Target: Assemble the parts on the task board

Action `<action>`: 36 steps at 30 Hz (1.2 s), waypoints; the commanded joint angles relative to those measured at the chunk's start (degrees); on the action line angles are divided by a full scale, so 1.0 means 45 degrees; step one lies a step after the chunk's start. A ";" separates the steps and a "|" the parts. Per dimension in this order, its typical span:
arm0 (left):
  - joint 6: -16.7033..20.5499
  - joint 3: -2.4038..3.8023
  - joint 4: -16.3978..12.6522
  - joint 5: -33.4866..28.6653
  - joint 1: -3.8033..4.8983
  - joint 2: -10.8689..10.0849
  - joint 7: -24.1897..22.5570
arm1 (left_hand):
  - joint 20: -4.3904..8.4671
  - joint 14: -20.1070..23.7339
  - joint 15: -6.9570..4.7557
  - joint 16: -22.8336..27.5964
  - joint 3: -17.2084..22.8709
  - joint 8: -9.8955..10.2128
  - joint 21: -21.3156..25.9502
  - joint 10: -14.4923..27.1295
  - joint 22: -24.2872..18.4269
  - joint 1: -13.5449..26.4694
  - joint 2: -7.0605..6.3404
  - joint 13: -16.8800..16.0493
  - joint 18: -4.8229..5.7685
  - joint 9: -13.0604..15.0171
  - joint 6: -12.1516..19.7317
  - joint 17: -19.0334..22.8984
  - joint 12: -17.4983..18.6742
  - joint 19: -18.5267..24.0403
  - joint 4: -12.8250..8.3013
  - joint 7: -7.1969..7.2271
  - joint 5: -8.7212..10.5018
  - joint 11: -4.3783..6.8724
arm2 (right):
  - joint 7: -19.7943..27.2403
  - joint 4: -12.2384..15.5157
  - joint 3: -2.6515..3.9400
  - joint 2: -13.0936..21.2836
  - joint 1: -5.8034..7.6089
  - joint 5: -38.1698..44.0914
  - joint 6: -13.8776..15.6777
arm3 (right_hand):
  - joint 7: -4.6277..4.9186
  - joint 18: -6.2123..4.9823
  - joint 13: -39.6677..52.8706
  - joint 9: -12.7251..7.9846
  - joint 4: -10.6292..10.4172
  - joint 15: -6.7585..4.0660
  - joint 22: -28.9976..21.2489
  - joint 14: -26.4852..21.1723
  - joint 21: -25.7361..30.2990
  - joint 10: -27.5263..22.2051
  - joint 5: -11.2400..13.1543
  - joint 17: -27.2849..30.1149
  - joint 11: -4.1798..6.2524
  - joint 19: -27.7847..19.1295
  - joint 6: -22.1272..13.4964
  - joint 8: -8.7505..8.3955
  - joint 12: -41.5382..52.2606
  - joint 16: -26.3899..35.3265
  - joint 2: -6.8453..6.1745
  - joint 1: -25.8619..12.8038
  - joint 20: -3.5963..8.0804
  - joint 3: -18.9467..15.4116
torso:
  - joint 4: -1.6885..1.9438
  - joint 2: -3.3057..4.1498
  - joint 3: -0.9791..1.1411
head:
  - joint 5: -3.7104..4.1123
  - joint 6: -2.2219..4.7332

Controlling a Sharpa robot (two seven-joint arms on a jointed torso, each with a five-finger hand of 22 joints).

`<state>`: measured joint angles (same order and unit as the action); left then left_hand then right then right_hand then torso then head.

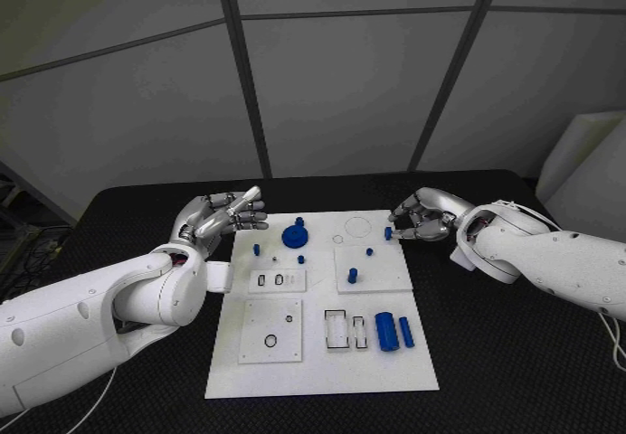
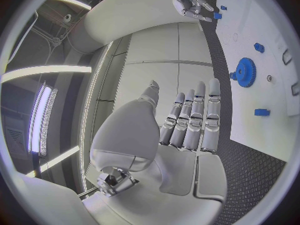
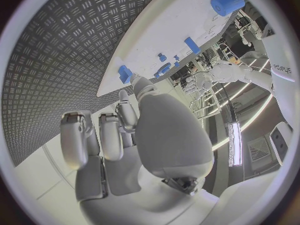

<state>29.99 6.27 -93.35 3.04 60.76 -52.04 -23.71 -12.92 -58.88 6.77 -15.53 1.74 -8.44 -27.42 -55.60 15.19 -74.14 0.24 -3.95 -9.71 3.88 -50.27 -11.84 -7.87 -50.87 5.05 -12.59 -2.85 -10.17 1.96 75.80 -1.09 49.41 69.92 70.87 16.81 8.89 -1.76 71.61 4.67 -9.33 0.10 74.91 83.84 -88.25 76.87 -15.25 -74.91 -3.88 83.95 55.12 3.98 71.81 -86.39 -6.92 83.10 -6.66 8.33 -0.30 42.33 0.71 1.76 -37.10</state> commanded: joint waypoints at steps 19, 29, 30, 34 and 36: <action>-0.0129 0.0008 0.0005 0.0097 0.0008 0.0015 -0.0043 | 0.0024 -0.0001 0.0080 0.0056 -0.0001 0.0087 -0.0064 -0.0037 0.0030 -0.0002 0.0095 0.0002 -0.0065 0.0000 -0.0064 -0.0023 0.0072 0.0110 -0.0098 0.0000 0.0035 0.0052 | -0.0024 -0.0302 0.0004 -0.0391 -0.0250 0.0427 -0.0234 | -0.0045 0.0183 0.0060 0.0015 -0.0041 -0.0092 0.2555 0.1037 0.0019 0.0068 -0.0116 -0.1781 0.0036 0.0670 0.0145 0.0050 0.0081 -0.0094 0.0124 0.0082 0.0102 0.0001 | 0.0000 0.0000 -0.0002 | -0.0021 0.0013; -0.0128 0.0008 0.0016 0.0097 0.0008 0.0009 -0.0043 | 0.0024 -0.0001 0.0080 0.0056 -0.0001 0.0087 -0.0064 -0.0037 0.0030 -0.0002 0.0095 0.0002 -0.0065 0.0000 -0.0064 -0.0023 0.0072 0.0110 -0.0098 0.0000 0.0035 0.0052 | -0.0051 -0.0420 0.0005 -0.0485 -0.0260 0.0438 -0.0127 | -0.0037 0.0196 0.0173 0.0094 -0.0102 -0.0088 0.2605 0.1040 -0.0004 0.0157 -0.0161 -0.1800 0.0032 0.0711 0.0623 0.0258 0.0191 -0.0101 0.0367 0.0087 0.0103 0.0129 | 0.0004 0.0000 0.0001 | -0.0019 -0.0001; -0.0128 0.0008 0.0017 0.0097 0.0008 0.0009 -0.0043 | 0.0024 -0.0001 0.0080 0.0056 -0.0001 0.0087 -0.0064 -0.0037 0.0030 -0.0002 0.0095 0.0002 -0.0065 0.0000 -0.0064 -0.0023 0.0072 0.0110 -0.0098 0.0000 0.0035 0.0052 | -0.0058 -0.0431 0.0005 -0.0492 -0.0261 0.0438 -0.0113 | -0.0051 0.0197 0.0188 0.0108 -0.0101 -0.0093 0.2612 0.1040 -0.0008 0.0168 -0.0154 -0.1800 0.0042 0.0717 0.0705 0.0299 0.0206 -0.0100 0.0388 0.0094 0.0105 0.0143 | 0.0002 -0.0001 0.0000 | -0.0018 -0.0004; -0.0131 0.0008 0.0020 0.0097 0.0007 0.0012 -0.0038 | 0.0024 -0.0001 0.0080 0.0056 -0.0001 0.0087 -0.0064 -0.0037 0.0030 -0.0002 0.0095 0.0002 -0.0065 0.0000 -0.0064 -0.0023 0.0072 0.0110 -0.0098 0.0000 0.0035 0.0052 | -0.0085 -0.0475 0.0005 -0.0507 -0.0261 0.0438 -0.0061 | -0.0120 0.0203 0.0226 0.0153 -0.0085 -0.0130 0.2638 0.1041 -0.0020 0.0198 -0.0090 -0.1809 0.0095 0.0738 0.0957 0.0433 0.0241 -0.0103 0.0472 0.0137 0.0126 0.0203 | 0.0000 0.0000 0.0001 | -0.0016 -0.0012; -0.0134 0.0008 0.0019 0.0097 0.0007 0.0012 -0.0035 | 0.0024 -0.0001 0.0080 0.0056 -0.0001 0.0087 -0.0064 -0.0037 0.0030 -0.0002 0.0095 0.0002 -0.0065 0.0000 -0.0064 -0.0023 0.0072 0.0110 -0.0098 0.0000 0.0035 0.0052 | -0.0105 -0.0501 0.0005 -0.0512 -0.0261 0.0438 -0.0032 | -0.0166 0.0204 0.0245 0.0179 -0.0071 -0.0157 0.2644 0.1043 -0.0023 0.0214 -0.0044 -0.1816 0.0131 0.0743 0.1091 0.0510 0.0258 -0.0105 0.0532 0.0168 0.0145 0.0243 | -0.0002 -0.0002 -0.0001 | -0.0020 -0.0016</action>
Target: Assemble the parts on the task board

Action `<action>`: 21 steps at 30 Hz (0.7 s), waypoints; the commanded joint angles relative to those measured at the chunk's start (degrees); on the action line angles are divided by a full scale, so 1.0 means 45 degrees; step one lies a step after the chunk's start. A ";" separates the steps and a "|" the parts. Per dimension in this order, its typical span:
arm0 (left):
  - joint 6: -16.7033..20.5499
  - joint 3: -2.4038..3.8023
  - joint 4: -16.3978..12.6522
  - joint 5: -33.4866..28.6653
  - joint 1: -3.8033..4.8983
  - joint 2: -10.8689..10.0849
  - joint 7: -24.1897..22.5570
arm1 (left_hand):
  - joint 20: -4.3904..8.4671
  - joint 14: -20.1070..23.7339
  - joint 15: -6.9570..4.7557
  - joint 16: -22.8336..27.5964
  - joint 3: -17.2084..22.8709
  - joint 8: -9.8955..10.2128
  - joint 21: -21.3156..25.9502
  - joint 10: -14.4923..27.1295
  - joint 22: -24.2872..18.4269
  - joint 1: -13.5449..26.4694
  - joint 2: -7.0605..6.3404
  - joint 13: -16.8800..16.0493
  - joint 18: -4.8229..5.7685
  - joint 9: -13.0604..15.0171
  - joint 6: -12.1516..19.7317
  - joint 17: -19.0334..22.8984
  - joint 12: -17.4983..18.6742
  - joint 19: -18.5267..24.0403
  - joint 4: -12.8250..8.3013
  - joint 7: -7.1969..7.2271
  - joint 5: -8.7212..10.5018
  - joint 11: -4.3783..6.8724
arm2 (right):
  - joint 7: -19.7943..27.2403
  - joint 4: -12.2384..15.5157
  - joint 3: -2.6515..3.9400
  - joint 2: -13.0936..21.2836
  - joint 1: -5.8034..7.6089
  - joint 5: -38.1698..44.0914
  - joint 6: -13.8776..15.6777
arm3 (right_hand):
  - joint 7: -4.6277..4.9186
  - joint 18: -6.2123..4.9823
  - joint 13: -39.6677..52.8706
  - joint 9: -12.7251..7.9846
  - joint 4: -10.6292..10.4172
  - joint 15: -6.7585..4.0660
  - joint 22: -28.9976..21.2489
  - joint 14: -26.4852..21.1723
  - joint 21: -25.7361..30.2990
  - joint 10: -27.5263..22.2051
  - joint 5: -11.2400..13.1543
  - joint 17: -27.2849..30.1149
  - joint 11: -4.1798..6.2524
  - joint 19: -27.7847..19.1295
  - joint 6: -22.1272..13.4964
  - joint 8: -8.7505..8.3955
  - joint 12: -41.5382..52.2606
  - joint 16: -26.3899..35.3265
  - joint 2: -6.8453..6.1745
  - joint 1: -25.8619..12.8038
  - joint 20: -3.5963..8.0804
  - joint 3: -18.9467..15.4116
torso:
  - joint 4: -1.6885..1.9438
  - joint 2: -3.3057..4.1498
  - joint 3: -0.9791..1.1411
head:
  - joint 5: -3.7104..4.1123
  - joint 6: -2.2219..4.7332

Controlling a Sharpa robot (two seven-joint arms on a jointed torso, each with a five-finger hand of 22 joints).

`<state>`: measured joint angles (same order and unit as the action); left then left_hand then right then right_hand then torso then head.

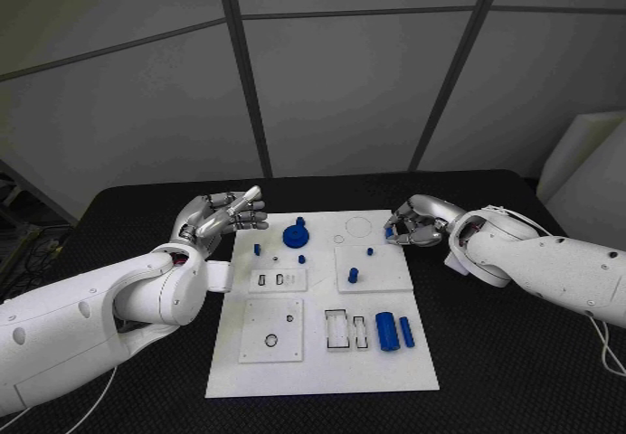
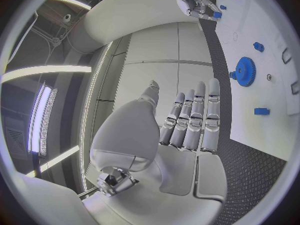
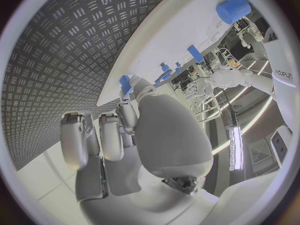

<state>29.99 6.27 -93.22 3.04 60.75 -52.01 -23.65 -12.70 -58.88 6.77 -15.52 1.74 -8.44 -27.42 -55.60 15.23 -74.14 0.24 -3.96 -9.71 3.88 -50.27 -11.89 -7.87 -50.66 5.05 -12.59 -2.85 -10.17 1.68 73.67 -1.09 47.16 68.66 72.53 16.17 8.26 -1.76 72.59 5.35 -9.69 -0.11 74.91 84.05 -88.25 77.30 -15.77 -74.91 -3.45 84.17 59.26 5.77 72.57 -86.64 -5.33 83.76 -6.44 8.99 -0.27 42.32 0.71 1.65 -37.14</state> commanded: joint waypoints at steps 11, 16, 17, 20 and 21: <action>-0.0143 0.0008 -0.0025 0.0097 0.0010 -0.0004 -0.0033 | -0.0025 0.0000 0.0080 0.0059 -0.0004 0.0096 -0.0071 -0.0035 0.0028 -0.0011 0.0106 0.0004 -0.0066 -0.0002 -0.0062 -0.0020 0.0083 0.0068 -0.0110 -0.0002 0.0035 0.0051 | -0.0143 -0.0087 0.0004 -0.0082 0.0017 0.0068 0.0751 | -0.0229 0.0208 0.0071 0.0110 0.0127 -0.0260 0.2660 0.0999 -0.0027 0.0165 0.0202 -0.1838 0.0212 0.0705 0.0556 0.0385 0.0116 -0.0054 0.0471 0.0186 0.0228 0.0288 | -0.0011 -0.0002 0.0006 | 0.0000 -0.0016; -0.0148 0.0008 -0.0022 0.0097 0.0007 -0.0008 -0.0024 | -0.0025 0.0000 0.0080 0.0060 -0.0006 0.0100 -0.0073 -0.0033 0.0030 -0.0012 0.0109 0.0005 -0.0066 -0.0003 -0.0060 -0.0022 0.0088 0.0070 -0.0113 -0.0004 0.0035 0.0049 | -0.0261 0.0109 0.0006 -0.0087 0.0017 0.0068 0.1469 | -0.0245 0.0231 0.0035 0.0110 0.0163 -0.0285 0.2747 0.1009 -0.0071 0.0136 0.0124 -0.1887 0.0231 0.0778 0.0553 0.0407 0.0067 -0.0074 0.0575 0.0238 0.0261 0.0377 | -0.0013 -0.0013 0.0013 | -0.0020 -0.0040; -0.0149 0.0008 -0.0021 0.0097 0.0007 -0.0008 -0.0024 | -0.0025 0.0000 0.0081 0.0061 -0.0007 0.0103 -0.0074 -0.0031 0.0031 -0.0013 0.0111 0.0006 -0.0066 -0.0004 -0.0059 -0.0023 0.0091 0.0071 -0.0115 -0.0005 0.0035 0.0049 | -0.0275 0.0161 0.0007 -0.0077 0.0016 0.0068 0.1560 | -0.0248 0.0238 0.0023 0.0110 0.0172 -0.0289 0.2772 0.1012 -0.0085 0.0126 0.0109 -0.1902 0.0235 0.0800 0.0549 0.0410 0.0051 -0.0080 0.0597 0.0249 0.0267 0.0400 | -0.0014 -0.0020 0.0007 | -0.0022 -0.0040; -0.0150 0.0008 -0.0017 0.0097 0.0002 -0.0011 -0.0023 | -0.0025 0.0000 0.0081 0.0061 -0.0007 0.0103 -0.0074 -0.0031 0.0031 -0.0013 0.0111 0.0006 -0.0066 -0.0004 -0.0059 -0.0023 0.0091 0.0071 -0.0115 -0.0005 0.0035 0.0049 | -0.0335 0.0428 0.0009 -0.0011 0.0016 0.0068 0.1847 | -0.0251 0.0251 0.0012 0.0109 0.0187 -0.0296 0.2821 0.1018 -0.0110 0.0117 0.0101 -0.1927 0.0239 0.0842 0.0543 0.0414 0.0034 -0.0091 0.0636 0.0270 0.0276 0.0441 | -0.0019 -0.0024 0.0004 | -0.0026 -0.0042; -0.0151 0.0008 -0.0015 0.0097 0.0000 -0.0012 -0.0022 | -0.0025 0.0000 0.0081 0.0061 -0.0007 0.0103 -0.0074 -0.0031 0.0031 -0.0013 0.0111 0.0006 -0.0066 -0.0004 -0.0059 -0.0023 0.0091 0.0071 -0.0115 -0.0005 0.0035 0.0049 | -0.0364 0.0565 0.0010 0.0026 0.0016 0.0068 0.1949 | -0.0251 0.0255 0.0008 0.0109 0.0190 -0.0297 0.2838 0.1019 -0.0119 0.0114 0.0100 -0.1936 0.0240 0.0856 0.0540 0.0415 0.0029 -0.0095 0.0642 0.0273 0.0278 0.0449 | -0.0024 -0.0021 0.0005 | -0.0025 -0.0034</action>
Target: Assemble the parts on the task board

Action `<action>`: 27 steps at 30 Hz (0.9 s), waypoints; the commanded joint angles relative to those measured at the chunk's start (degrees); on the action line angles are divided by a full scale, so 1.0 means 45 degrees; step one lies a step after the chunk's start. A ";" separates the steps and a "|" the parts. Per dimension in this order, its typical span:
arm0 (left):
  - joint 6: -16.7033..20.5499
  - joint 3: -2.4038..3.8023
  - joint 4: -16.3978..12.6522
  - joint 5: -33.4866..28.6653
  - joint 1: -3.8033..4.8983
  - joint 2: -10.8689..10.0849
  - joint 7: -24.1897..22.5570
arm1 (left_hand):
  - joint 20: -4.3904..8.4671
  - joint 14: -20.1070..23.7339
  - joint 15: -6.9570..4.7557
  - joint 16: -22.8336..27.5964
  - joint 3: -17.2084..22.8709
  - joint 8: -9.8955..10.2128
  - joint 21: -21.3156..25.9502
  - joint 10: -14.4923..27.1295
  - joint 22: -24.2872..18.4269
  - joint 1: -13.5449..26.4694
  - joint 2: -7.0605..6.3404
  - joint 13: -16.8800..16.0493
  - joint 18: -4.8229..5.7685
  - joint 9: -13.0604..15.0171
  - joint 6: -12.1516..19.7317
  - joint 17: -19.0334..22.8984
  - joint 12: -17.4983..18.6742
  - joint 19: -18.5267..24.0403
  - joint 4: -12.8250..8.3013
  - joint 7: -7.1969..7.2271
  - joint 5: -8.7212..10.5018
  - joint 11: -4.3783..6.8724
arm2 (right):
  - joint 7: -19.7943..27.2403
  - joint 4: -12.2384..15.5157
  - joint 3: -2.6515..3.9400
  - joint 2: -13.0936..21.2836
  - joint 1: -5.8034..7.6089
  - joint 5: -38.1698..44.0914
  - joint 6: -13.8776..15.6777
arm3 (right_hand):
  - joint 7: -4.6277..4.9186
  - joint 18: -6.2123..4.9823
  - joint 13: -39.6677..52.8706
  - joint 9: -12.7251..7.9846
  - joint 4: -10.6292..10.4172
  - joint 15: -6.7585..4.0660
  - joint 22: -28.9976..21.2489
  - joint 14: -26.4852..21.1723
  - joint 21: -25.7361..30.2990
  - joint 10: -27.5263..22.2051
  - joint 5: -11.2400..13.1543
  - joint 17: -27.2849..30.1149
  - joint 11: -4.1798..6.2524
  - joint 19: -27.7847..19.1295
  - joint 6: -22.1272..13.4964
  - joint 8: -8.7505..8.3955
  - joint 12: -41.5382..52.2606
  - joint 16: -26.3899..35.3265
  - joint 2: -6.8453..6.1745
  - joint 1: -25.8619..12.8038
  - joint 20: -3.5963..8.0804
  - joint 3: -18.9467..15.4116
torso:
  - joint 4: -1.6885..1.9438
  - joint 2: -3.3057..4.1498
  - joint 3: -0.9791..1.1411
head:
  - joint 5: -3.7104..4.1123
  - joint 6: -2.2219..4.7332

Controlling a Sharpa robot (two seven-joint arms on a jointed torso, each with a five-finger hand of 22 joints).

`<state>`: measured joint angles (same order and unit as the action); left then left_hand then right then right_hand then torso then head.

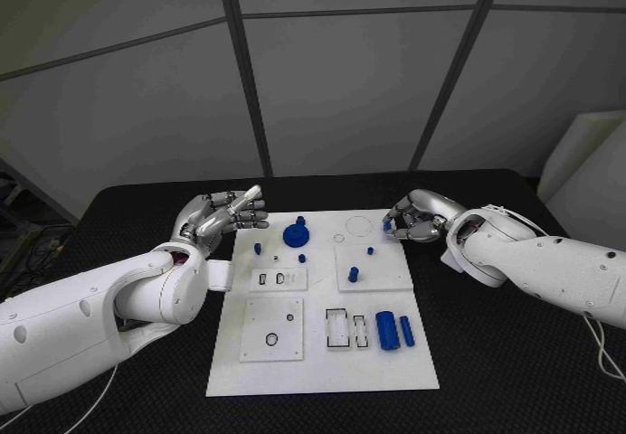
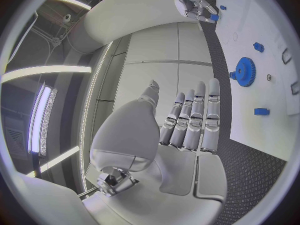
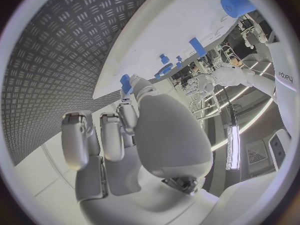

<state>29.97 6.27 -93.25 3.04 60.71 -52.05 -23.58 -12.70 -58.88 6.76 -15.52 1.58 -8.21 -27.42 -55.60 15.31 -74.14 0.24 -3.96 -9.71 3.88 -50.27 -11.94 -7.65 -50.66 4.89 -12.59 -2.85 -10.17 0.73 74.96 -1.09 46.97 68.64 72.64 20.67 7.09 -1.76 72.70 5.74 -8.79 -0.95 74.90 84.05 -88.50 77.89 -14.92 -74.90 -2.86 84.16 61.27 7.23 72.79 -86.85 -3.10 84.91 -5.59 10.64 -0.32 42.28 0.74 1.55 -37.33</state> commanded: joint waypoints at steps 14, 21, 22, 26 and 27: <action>-0.0149 0.0009 0.0060 0.0096 -0.0004 0.0007 -0.0036 | -0.0025 0.0000 0.0082 0.0064 0.0019 0.0065 -0.0082 -0.0026 0.0022 -0.0014 0.0115 0.0008 -0.0067 -0.0007 -0.0051 -0.0019 0.0055 0.0078 -0.0088 -0.0013 0.0036 0.0045 | -0.1478 0.3139 0.0043 0.0294 0.0039 0.0073 0.1518 | 0.0034 0.0269 -0.0046 0.0004 0.0023 -0.0108 0.2893 0.1026 -0.0089 -0.0039 0.0107 -0.1972 0.0093 0.0906 0.0007 0.0074 -0.0074 -0.0060 0.0232 0.0000 0.0109 0.0193 | -0.0022 -0.0153 -0.0064 | -0.0169 -0.0088; -0.0168 0.0009 0.0167 0.0095 0.0001 0.0073 -0.0029 | -0.0027 -0.0008 0.0081 0.0066 -0.0022 0.0069 -0.0096 -0.0056 0.0035 0.0010 0.0091 0.0003 -0.0067 -0.0004 -0.0071 -0.0034 0.0057 0.0090 -0.0096 -0.0013 0.0036 0.0048 | -0.2471 0.4000 0.0046 -0.0748 0.0037 0.0641 0.1094 | 0.0032 0.0286 -0.0050 0.0002 0.0063 -0.0109 0.2957 0.1036 -0.0123 -0.0040 0.0170 -0.2021 0.0096 0.0961 -0.0005 0.0079 -0.0084 -0.0081 0.0263 0.0031 0.0110 0.0242 | -0.0031 -0.0261 -0.0083 | -0.0358 -0.0168; -0.0169 0.0009 0.0180 0.0095 0.0001 0.0080 -0.0030 | -0.0027 -0.0010 0.0081 0.0066 -0.0027 0.0068 -0.0099 -0.0064 0.0037 0.0012 0.0092 0.0002 -0.0067 -0.0002 -0.0078 -0.0037 0.0055 0.0092 -0.0097 -0.0012 0.0036 0.0049 | -0.2536 0.4005 0.0045 -0.0869 0.0037 0.0696 0.1035 | 0.0033 0.0287 -0.0049 0.0002 0.0071 -0.0109 0.2963 0.1037 -0.0126 -0.0040 0.0192 -0.2028 0.0095 0.0966 -0.0008 0.0080 -0.0084 -0.0084 0.0265 0.0032 0.0111 0.0249 | -0.0032 -0.0277 -0.0087 | -0.0383 -0.0191; -0.0178 0.0010 0.0222 0.0094 0.0006 0.0112 -0.0030 | -0.0026 -0.0023 0.0075 0.0066 -0.0067 0.0064 -0.0116 -0.0116 0.0054 0.0038 0.0085 -0.0006 -0.0070 0.0004 -0.0120 -0.0056 0.0050 0.0105 -0.0101 -0.0004 0.0037 0.0058 | -0.2964 0.3823 0.0035 -0.1724 0.0034 0.0937 0.0696 | 0.0033 0.0298 -0.0007 0.0007 0.0109 -0.0106 0.3006 0.1043 -0.0148 0.0004 0.0494 -0.2045 0.0091 0.1002 0.0004 0.0113 -0.0048 -0.0091 0.0289 -0.0011 0.0110 0.0286 | 0.0015 -0.0343 -0.0129 | -0.0482 -0.0312; -0.0181 0.0010 0.0223 0.0094 0.0008 0.0116 -0.0029 | -0.0026 -0.0023 0.0075 0.0066 -0.0067 0.0064 -0.0116 -0.0116 0.0054 0.0038 0.0085 -0.0006 -0.0070 0.0004 -0.0120 -0.0056 0.0050 0.0105 -0.0101 -0.0004 0.0037 0.0058 | -0.3081 0.3748 0.0032 -0.1915 0.0031 0.1003 0.0652 | 0.0033 0.0298 -0.0007 0.0007 0.0109 -0.0106 0.3006 0.1043 -0.0148 0.0004 0.0494 -0.2045 0.0091 0.1002 0.0004 0.0113 -0.0048 -0.0091 0.0289 -0.0011 0.0110 0.0286 | 0.0020 -0.0349 -0.0134 | -0.0516 -0.0337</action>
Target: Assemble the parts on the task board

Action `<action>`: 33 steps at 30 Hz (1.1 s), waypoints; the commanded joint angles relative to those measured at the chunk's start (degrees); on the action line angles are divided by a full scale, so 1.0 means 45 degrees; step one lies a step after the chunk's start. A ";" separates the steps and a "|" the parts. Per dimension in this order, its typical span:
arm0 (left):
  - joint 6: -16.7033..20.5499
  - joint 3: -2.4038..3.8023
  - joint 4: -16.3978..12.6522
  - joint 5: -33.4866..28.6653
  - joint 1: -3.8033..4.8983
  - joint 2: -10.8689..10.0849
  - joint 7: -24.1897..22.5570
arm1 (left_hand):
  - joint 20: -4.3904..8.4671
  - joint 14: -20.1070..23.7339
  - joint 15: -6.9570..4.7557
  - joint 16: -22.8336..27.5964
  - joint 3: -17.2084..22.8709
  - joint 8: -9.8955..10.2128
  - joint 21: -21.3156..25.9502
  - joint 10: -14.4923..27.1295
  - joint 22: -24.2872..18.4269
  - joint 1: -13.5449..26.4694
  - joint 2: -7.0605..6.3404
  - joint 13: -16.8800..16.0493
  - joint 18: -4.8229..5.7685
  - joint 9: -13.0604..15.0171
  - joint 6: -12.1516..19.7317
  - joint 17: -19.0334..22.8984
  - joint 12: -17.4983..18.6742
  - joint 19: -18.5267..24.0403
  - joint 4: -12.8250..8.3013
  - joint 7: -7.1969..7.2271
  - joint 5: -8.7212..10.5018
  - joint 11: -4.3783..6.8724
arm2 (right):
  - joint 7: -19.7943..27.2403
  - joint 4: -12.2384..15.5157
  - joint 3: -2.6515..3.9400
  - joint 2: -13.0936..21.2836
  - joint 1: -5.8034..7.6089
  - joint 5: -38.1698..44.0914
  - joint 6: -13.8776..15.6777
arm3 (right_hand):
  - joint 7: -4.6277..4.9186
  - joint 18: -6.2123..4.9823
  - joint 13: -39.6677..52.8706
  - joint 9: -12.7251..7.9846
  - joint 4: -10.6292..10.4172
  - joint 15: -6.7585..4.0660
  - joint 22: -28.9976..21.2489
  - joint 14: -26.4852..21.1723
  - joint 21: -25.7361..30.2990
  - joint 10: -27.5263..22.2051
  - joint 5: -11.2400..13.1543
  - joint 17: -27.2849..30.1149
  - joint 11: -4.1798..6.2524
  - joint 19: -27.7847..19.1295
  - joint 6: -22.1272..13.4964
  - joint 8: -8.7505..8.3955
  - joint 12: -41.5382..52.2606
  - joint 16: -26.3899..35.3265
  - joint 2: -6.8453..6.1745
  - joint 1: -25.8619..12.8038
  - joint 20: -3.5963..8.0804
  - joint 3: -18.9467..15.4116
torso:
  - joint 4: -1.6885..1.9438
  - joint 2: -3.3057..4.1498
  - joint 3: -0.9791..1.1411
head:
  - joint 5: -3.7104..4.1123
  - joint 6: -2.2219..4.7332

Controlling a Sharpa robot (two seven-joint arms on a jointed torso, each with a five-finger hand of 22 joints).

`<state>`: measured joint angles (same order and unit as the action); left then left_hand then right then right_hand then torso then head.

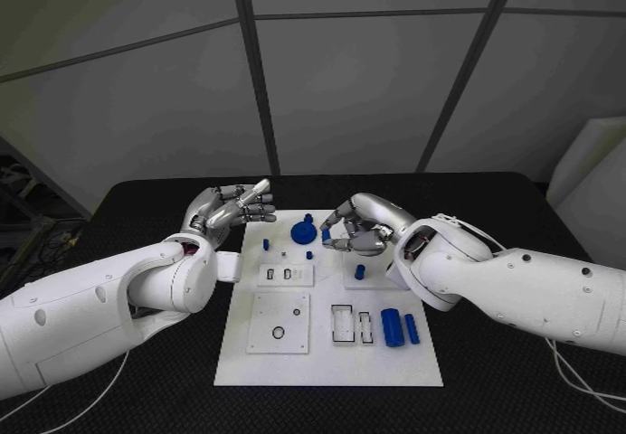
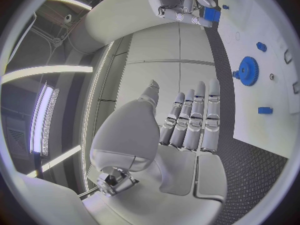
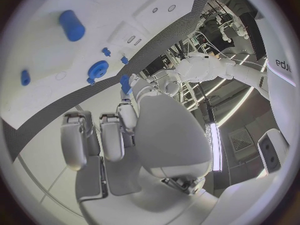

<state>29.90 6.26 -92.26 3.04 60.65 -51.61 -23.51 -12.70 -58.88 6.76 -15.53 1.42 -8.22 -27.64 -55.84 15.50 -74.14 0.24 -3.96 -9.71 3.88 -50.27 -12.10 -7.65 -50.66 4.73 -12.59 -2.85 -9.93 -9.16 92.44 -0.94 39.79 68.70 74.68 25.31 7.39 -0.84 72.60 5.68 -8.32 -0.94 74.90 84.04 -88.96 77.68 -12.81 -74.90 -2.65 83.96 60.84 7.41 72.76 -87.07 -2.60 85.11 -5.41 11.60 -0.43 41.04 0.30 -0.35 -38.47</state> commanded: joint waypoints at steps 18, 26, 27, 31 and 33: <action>-0.0129 0.0012 -0.0061 0.0093 0.0069 0.0000 -0.0018 | -0.0026 -0.0026 0.0073 0.0070 -0.0067 0.0065 -0.0077 -0.0091 0.0022 0.0064 0.0071 -0.0009 -0.0071 0.0007 -0.0146 -0.0035 0.0051 0.0117 -0.0067 -0.0010 0.0037 0.0009 | -0.2764 -0.0925 -0.0294 -0.2207 -0.0447 0.2014 -0.1012 | 0.0008 0.0089 -0.0223 -0.0006 0.0032 -0.0090 0.2990 0.1026 -0.0038 -0.0145 0.0041 -0.1979 0.0017 0.1032 -0.0033 0.0029 -0.0312 -0.0008 0.0183 -0.0126 0.0060 0.0123 | 0.0077 -0.0075 -0.0059 | -0.0314 -0.0246; -0.0111 0.0012 -0.0085 0.0092 0.0082 -0.0010 -0.0007 | -0.0026 -0.0024 0.0073 0.0072 -0.0072 0.0065 -0.0079 -0.0097 0.0024 0.0069 0.0072 -0.0010 -0.0070 0.0007 -0.0151 -0.0036 0.0050 0.0119 -0.0066 -0.0012 0.0037 0.0009 | -0.2876 -0.1146 -0.0384 -0.2421 -0.0614 0.2264 -0.1258 | 0.0010 0.0089 -0.0215 -0.0008 0.0035 -0.0088 0.2988 0.1027 -0.0037 -0.0142 0.0018 -0.1984 0.0013 0.1030 -0.0039 0.0028 -0.0306 -0.0010 0.0177 -0.0134 0.0059 0.0126 | 0.0070 -0.0079 -0.0041 | -0.0393 -0.0359; -0.0111 0.0012 -0.0088 0.0092 0.0082 -0.0008 -0.0006 | -0.0026 -0.0024 0.0073 0.0072 -0.0072 0.0065 -0.0079 -0.0097 0.0024 0.0069 0.0072 -0.0010 -0.0070 0.0007 -0.0151 -0.0036 0.0050 0.0119 -0.0066 -0.0012 0.0037 0.0009 | -0.2878 -0.1170 -0.0394 -0.2437 -0.0633 0.2277 -0.1287 | 0.0010 0.0089 -0.0215 -0.0008 0.0035 -0.0088 0.2988 0.1027 -0.0037 -0.0142 0.0018 -0.1984 0.0013 0.1030 -0.0039 0.0028 -0.0306 -0.0010 0.0177 -0.0134 0.0059 0.0126 | 0.0074 -0.0076 -0.0039 | -0.0400 -0.0373; -0.0116 0.0012 -0.0092 0.0092 0.0084 -0.0008 -0.0001 | -0.0026 -0.0024 0.0073 0.0072 -0.0072 0.0065 -0.0079 -0.0097 0.0024 0.0069 0.0072 -0.0010 -0.0070 0.0007 -0.0151 -0.0036 0.0050 0.0119 -0.0066 -0.0012 0.0037 0.0009 | -0.2883 -0.1246 -0.0422 -0.2475 -0.0710 0.2336 -0.1332 | 0.0010 0.0090 -0.0213 -0.0007 0.0038 -0.0085 0.2992 0.1026 -0.0039 -0.0144 -0.0022 -0.1979 0.0011 0.1034 -0.0035 0.0034 -0.0307 -0.0007 0.0176 -0.0146 0.0057 0.0133 | 0.0077 -0.0088 -0.0032 | -0.0429 -0.0375; -0.0117 0.0012 -0.0094 0.0092 0.0084 -0.0013 0.0004 | -0.0026 -0.0024 0.0073 0.0072 -0.0072 0.0065 -0.0079 -0.0097 0.0024 0.0069 0.0072 -0.0010 -0.0070 0.0007 -0.0151 -0.0036 0.0050 0.0119 -0.0066 -0.0012 0.0037 0.0009 | -0.2899 -0.1291 -0.0429 -0.2489 -0.0740 0.2381 -0.1331 | 0.0011 0.0090 -0.0203 -0.0006 0.0036 -0.0084 0.2993 0.1026 -0.0040 -0.0138 -0.0043 -0.1981 0.0010 0.1035 -0.0033 0.0037 -0.0299 -0.0008 0.0178 -0.0156 0.0056 0.0137 | 0.0074 -0.0087 -0.0029 | -0.0438 -0.0381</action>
<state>29.85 6.28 -92.51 3.05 60.92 -51.64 -23.37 -12.91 -58.88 6.77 -15.53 1.27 -8.23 -27.64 -55.83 15.54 -74.14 0.24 -3.96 -9.71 3.88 -50.69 -12.19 -7.65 -50.45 4.57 -12.58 -2.85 -9.93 -21.65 86.74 -2.87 28.67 65.33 83.97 20.23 7.40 -0.86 71.65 5.57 -8.09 -0.94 74.90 84.04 -88.96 77.47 -12.81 -74.90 -2.45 83.96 60.61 7.25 71.64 -87.06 -2.10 84.58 -5.41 11.79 -0.10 40.69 0.14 -2.26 -40.18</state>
